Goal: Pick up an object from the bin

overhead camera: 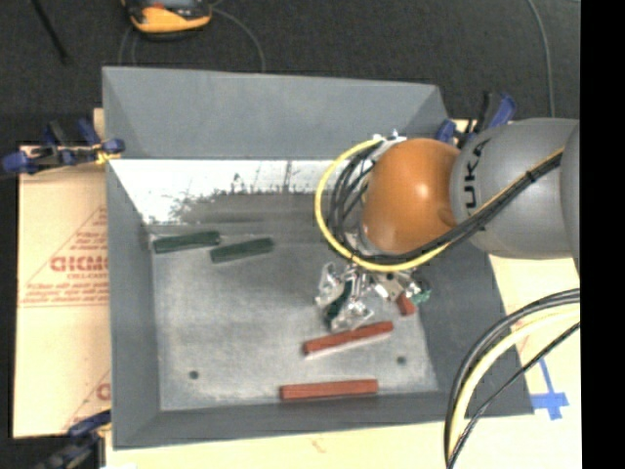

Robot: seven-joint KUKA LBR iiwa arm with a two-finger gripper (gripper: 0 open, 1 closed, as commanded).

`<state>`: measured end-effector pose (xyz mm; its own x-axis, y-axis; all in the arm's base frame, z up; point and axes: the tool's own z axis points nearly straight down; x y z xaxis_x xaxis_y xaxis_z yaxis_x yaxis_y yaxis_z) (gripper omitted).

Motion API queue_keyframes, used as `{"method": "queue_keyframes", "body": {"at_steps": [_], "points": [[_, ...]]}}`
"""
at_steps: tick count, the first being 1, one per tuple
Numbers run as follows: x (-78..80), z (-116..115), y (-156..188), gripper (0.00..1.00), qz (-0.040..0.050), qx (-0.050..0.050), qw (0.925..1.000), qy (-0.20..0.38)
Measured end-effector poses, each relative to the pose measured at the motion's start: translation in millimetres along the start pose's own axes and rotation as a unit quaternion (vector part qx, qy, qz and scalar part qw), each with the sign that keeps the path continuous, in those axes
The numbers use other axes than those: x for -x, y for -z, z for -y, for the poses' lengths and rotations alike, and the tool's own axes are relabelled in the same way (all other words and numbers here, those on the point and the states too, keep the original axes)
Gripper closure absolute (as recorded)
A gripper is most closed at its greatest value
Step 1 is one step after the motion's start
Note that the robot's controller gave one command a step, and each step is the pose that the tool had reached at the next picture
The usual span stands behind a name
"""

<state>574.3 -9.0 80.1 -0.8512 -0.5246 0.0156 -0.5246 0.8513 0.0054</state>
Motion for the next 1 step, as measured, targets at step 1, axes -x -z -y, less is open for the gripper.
{"method": "queue_keyframes", "body": {"at_steps": [1], "points": [[-1.3, 26.5, 125.4, 1.00, 0.0100, -0.003, 0.9998, 0.017]]}}
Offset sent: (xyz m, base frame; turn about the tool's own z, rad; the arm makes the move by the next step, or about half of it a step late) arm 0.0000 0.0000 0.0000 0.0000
